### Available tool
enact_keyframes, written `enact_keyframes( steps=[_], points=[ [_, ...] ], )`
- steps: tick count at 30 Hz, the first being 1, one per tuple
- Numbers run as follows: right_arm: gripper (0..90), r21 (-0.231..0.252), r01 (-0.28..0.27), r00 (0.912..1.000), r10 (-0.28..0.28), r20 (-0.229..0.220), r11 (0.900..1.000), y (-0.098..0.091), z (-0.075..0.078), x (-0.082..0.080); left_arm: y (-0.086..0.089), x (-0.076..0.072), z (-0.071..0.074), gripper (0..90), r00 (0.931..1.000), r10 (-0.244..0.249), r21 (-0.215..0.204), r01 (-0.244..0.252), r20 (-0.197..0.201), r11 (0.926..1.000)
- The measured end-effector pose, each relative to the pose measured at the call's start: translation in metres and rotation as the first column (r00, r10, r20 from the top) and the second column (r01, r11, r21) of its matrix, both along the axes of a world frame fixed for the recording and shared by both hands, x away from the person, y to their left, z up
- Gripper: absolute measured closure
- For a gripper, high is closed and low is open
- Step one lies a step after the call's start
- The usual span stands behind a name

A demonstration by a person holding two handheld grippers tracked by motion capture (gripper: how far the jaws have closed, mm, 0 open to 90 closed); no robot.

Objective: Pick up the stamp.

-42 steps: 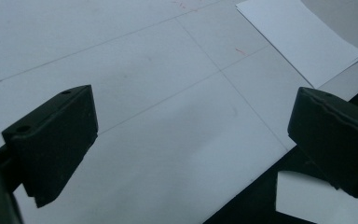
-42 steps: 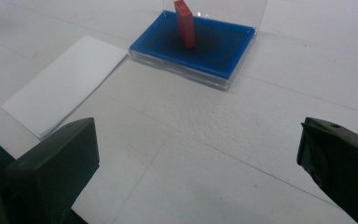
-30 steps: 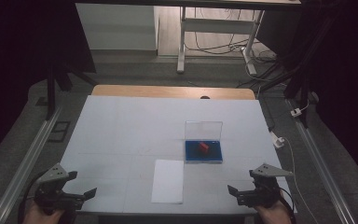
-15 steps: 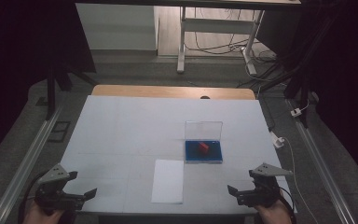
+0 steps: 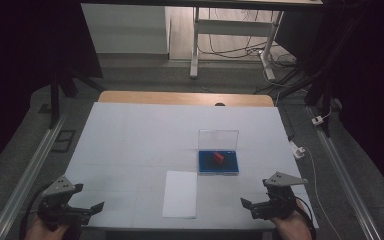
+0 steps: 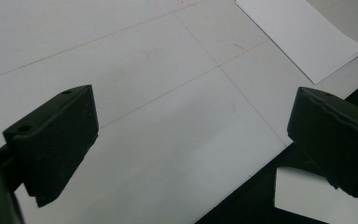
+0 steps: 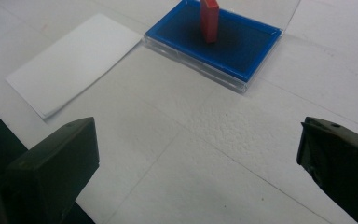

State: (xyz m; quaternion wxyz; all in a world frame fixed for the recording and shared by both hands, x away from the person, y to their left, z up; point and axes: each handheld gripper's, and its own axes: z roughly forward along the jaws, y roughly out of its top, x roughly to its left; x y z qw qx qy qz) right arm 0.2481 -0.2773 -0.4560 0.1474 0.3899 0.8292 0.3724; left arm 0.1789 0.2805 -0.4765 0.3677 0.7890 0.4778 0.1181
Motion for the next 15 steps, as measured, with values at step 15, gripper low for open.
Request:
enact_keyframes(
  steps=[15],
  points=[
    [0.0,-0.017,-0.052,0.9984,0.053,0.018,0.9985,0.015,0.0,0.013,-0.002,0.001,-0.001,2.2,1.0,-0.001,0.018,0.001,-0.009,0.9998]
  ],
)
